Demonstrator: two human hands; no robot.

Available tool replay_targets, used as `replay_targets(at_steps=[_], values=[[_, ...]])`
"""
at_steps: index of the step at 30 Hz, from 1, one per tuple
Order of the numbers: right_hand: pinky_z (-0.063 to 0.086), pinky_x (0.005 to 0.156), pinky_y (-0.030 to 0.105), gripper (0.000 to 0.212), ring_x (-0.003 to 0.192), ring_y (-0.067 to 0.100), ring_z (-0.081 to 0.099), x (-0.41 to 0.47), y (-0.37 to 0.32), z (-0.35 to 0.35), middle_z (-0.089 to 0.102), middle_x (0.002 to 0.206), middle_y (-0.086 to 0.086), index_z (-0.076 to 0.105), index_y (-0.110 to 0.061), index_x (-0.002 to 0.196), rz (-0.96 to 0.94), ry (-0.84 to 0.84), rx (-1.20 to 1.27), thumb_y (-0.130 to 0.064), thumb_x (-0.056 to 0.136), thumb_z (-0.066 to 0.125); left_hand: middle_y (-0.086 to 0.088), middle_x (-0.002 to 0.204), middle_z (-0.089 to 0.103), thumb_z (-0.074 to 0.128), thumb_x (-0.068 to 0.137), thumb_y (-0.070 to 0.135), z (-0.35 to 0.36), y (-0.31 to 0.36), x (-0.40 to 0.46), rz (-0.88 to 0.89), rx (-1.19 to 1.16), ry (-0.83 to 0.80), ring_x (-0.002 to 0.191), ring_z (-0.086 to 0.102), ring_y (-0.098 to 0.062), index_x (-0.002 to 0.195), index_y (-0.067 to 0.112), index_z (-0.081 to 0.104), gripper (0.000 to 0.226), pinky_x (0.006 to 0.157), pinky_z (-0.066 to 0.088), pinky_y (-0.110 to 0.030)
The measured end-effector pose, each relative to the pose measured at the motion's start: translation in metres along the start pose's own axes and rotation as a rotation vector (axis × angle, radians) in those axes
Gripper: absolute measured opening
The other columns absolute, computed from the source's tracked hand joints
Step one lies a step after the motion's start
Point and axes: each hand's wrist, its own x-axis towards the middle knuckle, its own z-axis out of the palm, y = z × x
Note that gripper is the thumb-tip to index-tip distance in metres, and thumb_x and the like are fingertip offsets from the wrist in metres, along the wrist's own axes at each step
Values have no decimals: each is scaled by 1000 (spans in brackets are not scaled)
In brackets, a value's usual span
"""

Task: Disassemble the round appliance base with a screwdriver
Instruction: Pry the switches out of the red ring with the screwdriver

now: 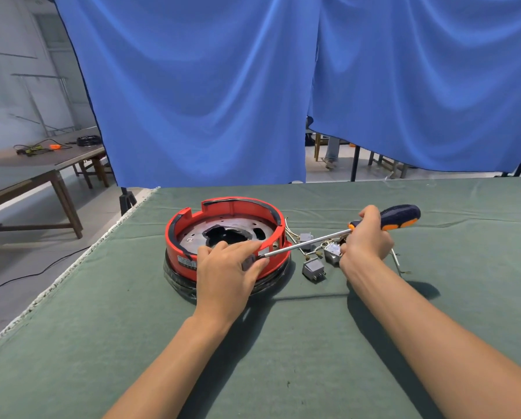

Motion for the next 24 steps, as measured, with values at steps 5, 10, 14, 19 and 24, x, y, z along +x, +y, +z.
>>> replay_targets(at_steps=[5, 10, 14, 19, 24], values=[[29, 43, 27, 24, 43, 15, 38, -10, 7, -23, 50, 45, -8, 50, -16, 58, -19, 37, 69, -32, 74, 59, -1, 111, 69, 77, 76, 35, -5, -4, -1, -35, 57, -78, 93, 63, -24, 109, 14, 69, 40, 83, 39, -38], [36, 58, 34, 28, 51, 18, 44, -23, 12, -43, 56, 52, -5, 55, -18, 54, -77, 50, 39, -37, 74, 61, -4, 107, 70, 71, 77, 47, -12, -10, -2, 35, 309, -52, 88, 63, -31, 102, 26, 73, 33, 84, 42, -48], [33, 49, 29, 29, 44, 15, 43, -31, 15, -53, 54, 51, -4, 57, -19, 56, -115, 40, 24, -40, 74, 62, 0, 101, 69, 67, 80, 49, -17, -18, -3, 36, 353, -150, 88, 62, -27, 120, 29, 64, 45, 83, 40, -44], [22, 33, 16, 29, 28, 6, 32, -38, 17, -60, 50, 37, -9, 55, -15, 56, -86, 23, 84, -33, 78, 61, 0, 80, 68, 76, 73, 43, -13, -18, -4, 102, 419, -119, 74, 60, -27, 112, 26, 68, 43, 69, 43, -39], [19, 33, 12, 28, 27, 7, 30, -40, 15, -62, 47, 37, -9, 50, -13, 60, -53, 17, 147, -29, 79, 61, -2, 69, 63, 81, 67, 41, -4, -11, -5, 92, 493, -48, 67, 59, -28, 105, 23, 70, 44, 64, 44, -39]])
